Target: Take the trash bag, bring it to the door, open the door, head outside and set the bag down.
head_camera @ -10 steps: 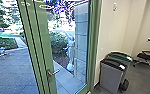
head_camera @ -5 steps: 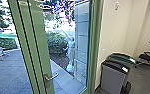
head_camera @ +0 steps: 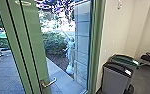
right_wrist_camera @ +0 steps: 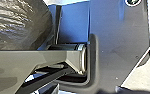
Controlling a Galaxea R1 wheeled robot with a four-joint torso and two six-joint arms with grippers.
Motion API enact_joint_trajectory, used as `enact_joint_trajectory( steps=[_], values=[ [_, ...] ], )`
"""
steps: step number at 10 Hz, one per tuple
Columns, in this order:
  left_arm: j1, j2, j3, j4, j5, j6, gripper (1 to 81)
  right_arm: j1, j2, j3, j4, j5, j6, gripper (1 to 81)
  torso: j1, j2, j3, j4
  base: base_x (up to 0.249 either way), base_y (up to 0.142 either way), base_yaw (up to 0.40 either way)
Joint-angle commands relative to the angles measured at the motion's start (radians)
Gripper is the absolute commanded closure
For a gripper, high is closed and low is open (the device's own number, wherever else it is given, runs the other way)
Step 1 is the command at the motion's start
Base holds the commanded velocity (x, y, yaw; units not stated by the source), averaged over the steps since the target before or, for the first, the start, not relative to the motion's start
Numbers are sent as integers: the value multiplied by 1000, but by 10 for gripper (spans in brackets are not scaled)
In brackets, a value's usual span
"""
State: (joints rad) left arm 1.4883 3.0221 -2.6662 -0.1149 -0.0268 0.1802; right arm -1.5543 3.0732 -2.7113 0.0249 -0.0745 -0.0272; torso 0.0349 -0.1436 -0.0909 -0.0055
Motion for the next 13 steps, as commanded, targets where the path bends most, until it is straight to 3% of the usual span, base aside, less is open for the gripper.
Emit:
enact_joint_trajectory(
  steps=[1,10,13],
  values=[
    [-59,0,5,12,50,5,811,45,23,13,-14,-62,-11,10,0,0,0,0,148,0,0],
    [-58,1,5,14,51,5,811,47,24,13,-14,-62,-11,10,0,0,0,0,92,0,0],
    [-53,0,5,12,45,4,811,47,24,13,-14,-62,-11,10,0,1,0,0,0,0,0]
  ],
)
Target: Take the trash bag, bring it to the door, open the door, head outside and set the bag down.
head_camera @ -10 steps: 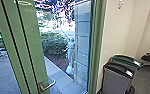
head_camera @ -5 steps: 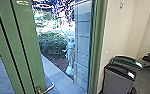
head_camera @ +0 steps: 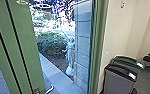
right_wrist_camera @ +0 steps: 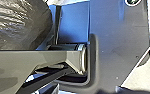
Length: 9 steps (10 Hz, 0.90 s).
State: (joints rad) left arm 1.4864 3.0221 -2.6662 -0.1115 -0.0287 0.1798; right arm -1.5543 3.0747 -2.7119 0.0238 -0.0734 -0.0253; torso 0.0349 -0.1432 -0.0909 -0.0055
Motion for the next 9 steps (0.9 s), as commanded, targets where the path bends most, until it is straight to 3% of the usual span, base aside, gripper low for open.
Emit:
enact_joint_trajectory(
  steps=[1,9],
  values=[
    [-47,2,5,3,38,4,811,47,23,14,-13,-63,-13,10,0,0,0,0,0,0,0],
    [-50,-4,3,10,43,4,811,45,25,14,-15,-63,-13,10,0,0,0,0,0,0,0]
  ],
)
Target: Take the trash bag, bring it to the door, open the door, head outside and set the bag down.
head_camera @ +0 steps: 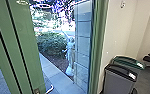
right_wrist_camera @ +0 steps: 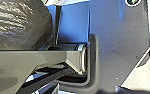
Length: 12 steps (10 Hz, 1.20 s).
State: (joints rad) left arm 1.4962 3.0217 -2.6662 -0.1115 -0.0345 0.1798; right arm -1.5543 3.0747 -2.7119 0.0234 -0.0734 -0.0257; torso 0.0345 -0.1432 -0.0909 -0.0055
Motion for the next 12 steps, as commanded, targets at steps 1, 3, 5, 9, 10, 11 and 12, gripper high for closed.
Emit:
enact_joint_trajectory(
  steps=[1,3,5,9,10,11,12],
  values=[
    [-61,-4,5,12,51,6,811,45,26,14,-14,-63,-13,10,0,0,0,0,0,0,0],
    [-61,-4,5,12,50,4,811,45,26,14,-14,-63,-13,10,0,0,0,0,0,0,60],
    [-61,-4,3,10,50,4,811,45,25,12,-14,-63,-13,10,0,0,0,0,0,0,166],
    [-61,-6,3,12,51,6,811,45,25,12,-14,-63,-13,10,0,0,0,0,0,0,188],
    [-61,-9,5,12,51,6,811,45,25,12,-13,-63,-13,10,0,0,0,0,0,0,218],
    [-61,-10,5,12,53,6,811,45,23,12,-13,-63,-13,10,0,0,0,0,0,0,250],
    [-61,-12,5,12,54,6,811,45,25,12,-13,-62,-13,10,0,0,0,0,0,0,253]
  ],
)
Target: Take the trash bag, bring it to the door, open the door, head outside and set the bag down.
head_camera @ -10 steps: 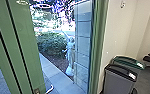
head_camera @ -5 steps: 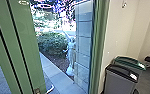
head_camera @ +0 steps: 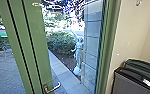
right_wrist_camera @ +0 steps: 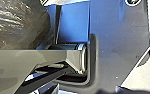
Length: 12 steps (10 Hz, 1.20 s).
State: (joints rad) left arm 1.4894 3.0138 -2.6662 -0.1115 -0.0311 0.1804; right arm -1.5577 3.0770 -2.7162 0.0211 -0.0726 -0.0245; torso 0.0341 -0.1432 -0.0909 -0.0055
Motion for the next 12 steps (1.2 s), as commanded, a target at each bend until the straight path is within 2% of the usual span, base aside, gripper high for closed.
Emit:
enact_joint_trajectory(
  steps=[1,12],
  values=[
    [-54,-5,5,12,51,5,811,49,22,17,-10,-64,-14,10,0,0,0,0,0,0,258],
    [-54,-4,5,33,57,5,811,44,22,17,-9,-62,-12,10,0,0,0,0,0,0,289]
  ],
)
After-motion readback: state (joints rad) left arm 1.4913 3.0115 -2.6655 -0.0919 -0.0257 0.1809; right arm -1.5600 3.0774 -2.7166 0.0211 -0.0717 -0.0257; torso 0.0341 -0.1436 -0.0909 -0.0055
